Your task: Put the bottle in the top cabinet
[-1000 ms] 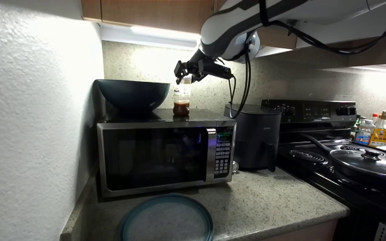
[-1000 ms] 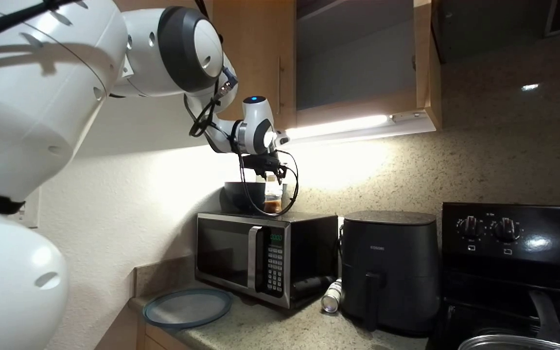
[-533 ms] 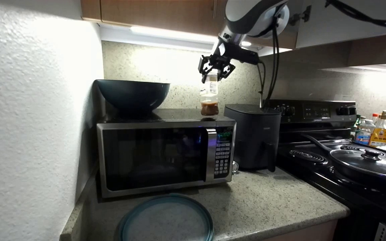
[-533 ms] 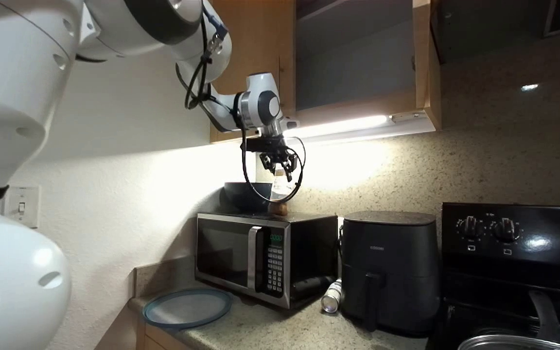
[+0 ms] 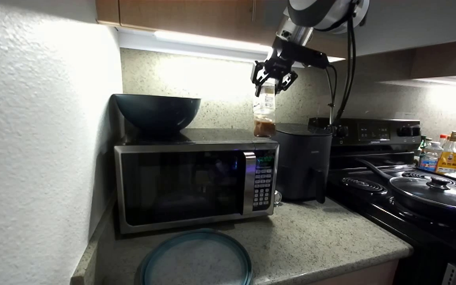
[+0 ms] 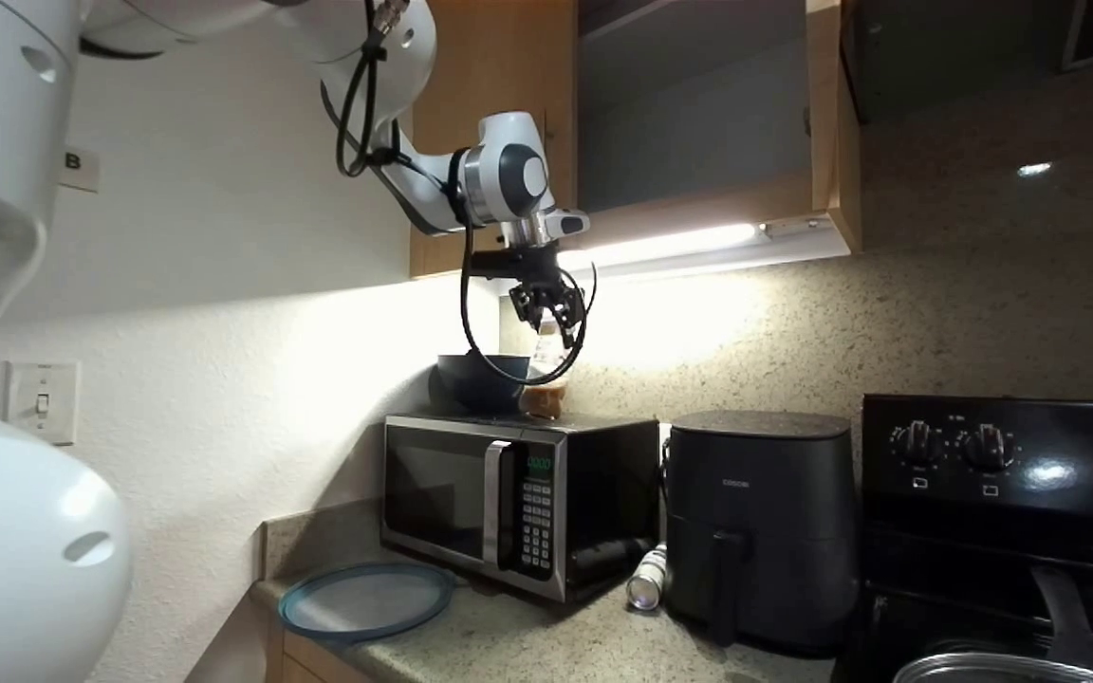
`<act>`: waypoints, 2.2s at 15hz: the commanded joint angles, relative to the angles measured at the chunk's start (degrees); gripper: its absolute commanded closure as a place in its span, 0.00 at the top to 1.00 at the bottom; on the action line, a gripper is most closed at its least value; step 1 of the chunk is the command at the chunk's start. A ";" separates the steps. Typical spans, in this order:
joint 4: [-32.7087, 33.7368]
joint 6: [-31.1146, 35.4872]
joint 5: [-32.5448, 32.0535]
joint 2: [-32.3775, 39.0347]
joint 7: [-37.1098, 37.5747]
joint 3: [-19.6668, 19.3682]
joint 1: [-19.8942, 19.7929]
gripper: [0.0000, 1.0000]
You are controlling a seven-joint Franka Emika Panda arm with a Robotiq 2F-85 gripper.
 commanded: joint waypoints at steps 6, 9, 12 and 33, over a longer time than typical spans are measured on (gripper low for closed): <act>-2.94 2.71 -10.99 -6.53 5.49 0.57 -1.48 0.26; -3.36 3.62 -21.09 -10.44 13.41 1.22 -3.44 0.26; -3.66 3.85 -30.43 -14.43 21.99 2.80 -6.29 0.26; -1.31 2.35 -38.79 -15.49 32.00 4.99 -9.51 0.51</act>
